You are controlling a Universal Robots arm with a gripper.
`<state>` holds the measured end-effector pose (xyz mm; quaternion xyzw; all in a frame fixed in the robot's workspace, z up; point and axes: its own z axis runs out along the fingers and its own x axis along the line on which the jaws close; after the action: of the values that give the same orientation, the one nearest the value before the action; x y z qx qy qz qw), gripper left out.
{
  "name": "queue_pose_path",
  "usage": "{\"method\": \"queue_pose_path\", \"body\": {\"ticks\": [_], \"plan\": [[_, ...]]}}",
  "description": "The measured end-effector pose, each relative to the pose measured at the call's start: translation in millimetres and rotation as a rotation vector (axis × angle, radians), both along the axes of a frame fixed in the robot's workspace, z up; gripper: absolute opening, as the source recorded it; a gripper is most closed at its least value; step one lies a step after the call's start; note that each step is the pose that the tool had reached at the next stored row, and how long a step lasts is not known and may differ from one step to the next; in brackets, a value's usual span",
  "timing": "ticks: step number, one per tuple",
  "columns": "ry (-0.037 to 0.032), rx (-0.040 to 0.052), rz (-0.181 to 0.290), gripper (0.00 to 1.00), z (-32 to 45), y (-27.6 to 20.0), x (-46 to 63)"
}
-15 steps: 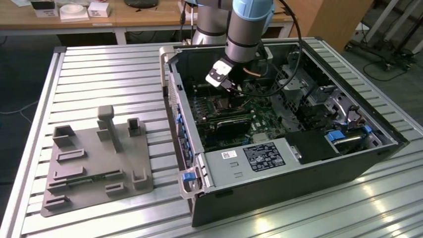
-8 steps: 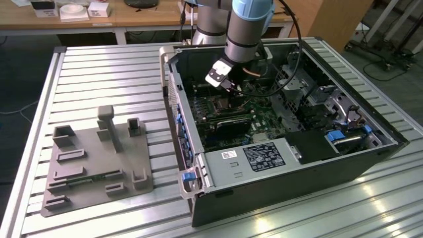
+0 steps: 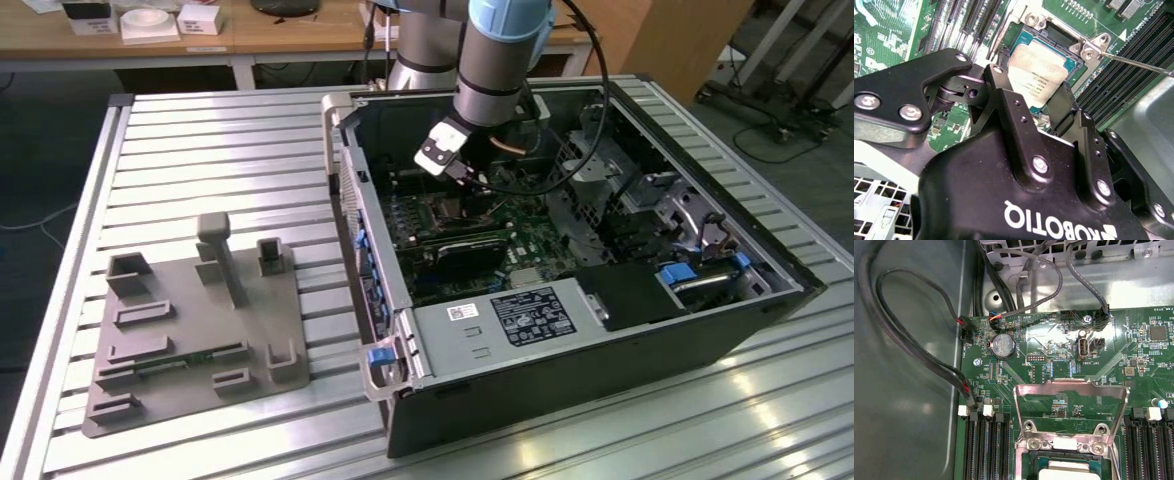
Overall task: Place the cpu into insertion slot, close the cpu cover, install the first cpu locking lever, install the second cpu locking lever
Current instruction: 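Place the cpu into insertion slot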
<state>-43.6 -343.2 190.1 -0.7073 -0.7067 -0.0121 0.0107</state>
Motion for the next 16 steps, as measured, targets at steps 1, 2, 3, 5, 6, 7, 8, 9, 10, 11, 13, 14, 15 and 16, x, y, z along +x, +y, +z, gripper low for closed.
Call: {"method": "queue_pose_path", "body": {"ticks": [1, 2, 3, 5, 6, 7, 8, 9, 10, 11, 13, 14, 15, 16], "plan": [[0.0, 0.0, 0.0, 0.54, 0.0, 0.0, 0.0], [0.0, 0.0, 0.0, 0.54, 0.0, 0.0, -0.1], [0.0, 0.0, 0.0, 0.54, -0.1, 0.0, -0.1], [0.0, 0.0, 0.0, 0.54, -0.1, 0.0, -0.1], [0.0, 0.0, 0.002, 0.54, -0.1, 0.0, -0.1], [0.0001, 0.0, 0.004, 0.54, -0.1, 0.1, -0.1], [0.0001, -0.0001, 0.005, 0.54, 0.0, 0.0, -0.1], [0.0001, 0.0, 0.007, 0.54, -0.1, 0.1, -0.1], [0.0, 0.0, 0.009, 0.54, -0.1, 0.1, -0.1], [0.0, 0.0, 0.009, 0.54, -0.1, 0.1, -0.1], [0.0, 0.0, 0.01, 0.54, -0.1, 0.1, -0.1], [0.0, 0.0, 0.01, 0.54, -0.1, 0.1, -0.1], [0.0001, 0.0, 0.01, 0.54, 0.0, 0.1, 0.0], [0.0003, -0.0001, 0.01, 0.54, 0.0, 0.1, 0.2]]}}
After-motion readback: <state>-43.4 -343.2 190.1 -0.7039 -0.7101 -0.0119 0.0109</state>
